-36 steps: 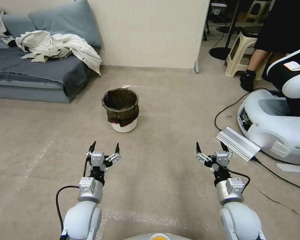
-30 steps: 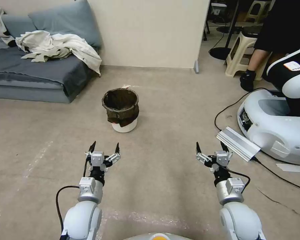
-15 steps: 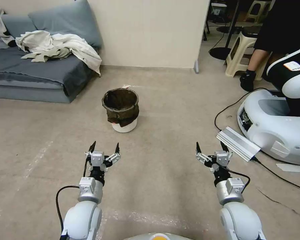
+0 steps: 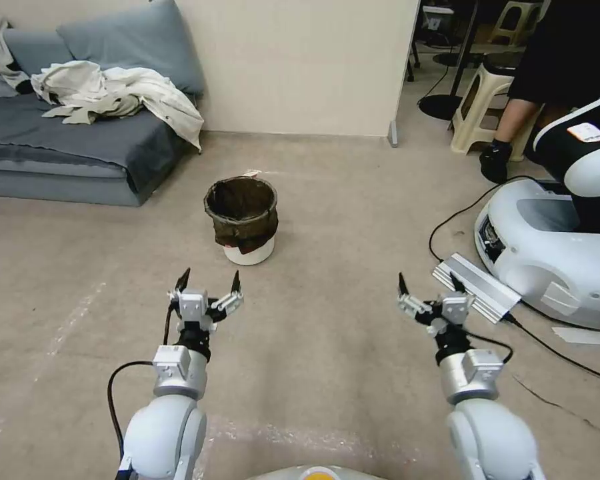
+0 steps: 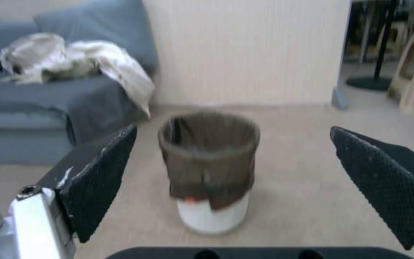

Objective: Pick up the trash can from the floor.

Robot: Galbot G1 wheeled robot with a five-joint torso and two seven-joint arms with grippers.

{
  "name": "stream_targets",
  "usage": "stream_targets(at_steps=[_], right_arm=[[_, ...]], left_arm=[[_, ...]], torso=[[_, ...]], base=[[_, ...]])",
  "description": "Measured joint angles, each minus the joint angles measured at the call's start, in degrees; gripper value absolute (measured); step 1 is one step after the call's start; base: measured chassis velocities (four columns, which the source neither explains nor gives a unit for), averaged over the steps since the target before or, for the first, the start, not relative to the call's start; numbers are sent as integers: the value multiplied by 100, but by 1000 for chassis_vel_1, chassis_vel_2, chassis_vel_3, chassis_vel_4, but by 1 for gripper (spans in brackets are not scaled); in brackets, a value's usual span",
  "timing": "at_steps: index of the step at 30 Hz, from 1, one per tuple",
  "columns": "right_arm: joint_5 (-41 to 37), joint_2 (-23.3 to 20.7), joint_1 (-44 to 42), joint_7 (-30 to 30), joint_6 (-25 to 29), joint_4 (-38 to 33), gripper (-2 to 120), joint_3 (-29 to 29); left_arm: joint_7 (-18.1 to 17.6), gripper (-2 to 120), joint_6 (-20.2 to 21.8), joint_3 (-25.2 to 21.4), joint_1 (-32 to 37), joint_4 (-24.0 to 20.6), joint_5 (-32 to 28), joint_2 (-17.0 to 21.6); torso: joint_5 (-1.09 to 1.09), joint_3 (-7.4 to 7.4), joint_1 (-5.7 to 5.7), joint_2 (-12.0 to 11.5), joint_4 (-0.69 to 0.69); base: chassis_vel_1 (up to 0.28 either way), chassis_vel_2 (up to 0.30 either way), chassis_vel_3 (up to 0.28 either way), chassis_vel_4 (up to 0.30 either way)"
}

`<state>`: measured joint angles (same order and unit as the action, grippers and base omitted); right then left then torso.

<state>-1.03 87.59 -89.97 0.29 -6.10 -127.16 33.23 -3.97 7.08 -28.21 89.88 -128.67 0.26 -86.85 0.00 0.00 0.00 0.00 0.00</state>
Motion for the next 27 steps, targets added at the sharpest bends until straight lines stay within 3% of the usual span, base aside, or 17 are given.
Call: stream_targets(at_steps=[1, 3, 5, 8, 13, 22, 27], right_arm=[[-21, 31, -23, 7, -115, -233, 100, 32], [-29, 42, -31, 9, -153, -325, 100, 44], [-116, 105, -78, 33, -410, -838, 100, 117], [-232, 77, -110, 38, -518, -923, 100, 169], [-358, -60, -155, -86, -497, -820, 100, 283], [-567, -36, -427, -228, 186, -397, 100, 291], [-605, 27, -515, -176, 353, -357, 100, 271]], left_arm=[[-68, 100, 120, 59, 19, -243, 5, -17], [-89, 100, 159, 81, 23, -329, 7, -23], [-360, 100, 358, 264, 67, -810, 29, -111], [-513, 100, 398, 288, 104, -858, 66, -112], [-468, 100, 254, 94, 105, -665, 34, 17], [-310, 100, -573, 6, 168, -5, -133, 51], [-416, 100, -635, 7, 165, 46, -2, 22]], torso=[[0, 0, 0, 0, 0], [1, 0, 0, 0, -1], [1, -2, 0, 1, 0], [0, 0, 0, 0, 1], [0, -1, 0, 0, 0], [0, -1, 0, 0, 0], [0, -1, 0, 0, 0]], base=[[0, 0, 0, 0], [0, 0, 0, 0], [0, 0, 0, 0], [0, 0, 0, 0], [0, 0, 0, 0], [0, 0, 0, 0], [0, 0, 0, 0]])
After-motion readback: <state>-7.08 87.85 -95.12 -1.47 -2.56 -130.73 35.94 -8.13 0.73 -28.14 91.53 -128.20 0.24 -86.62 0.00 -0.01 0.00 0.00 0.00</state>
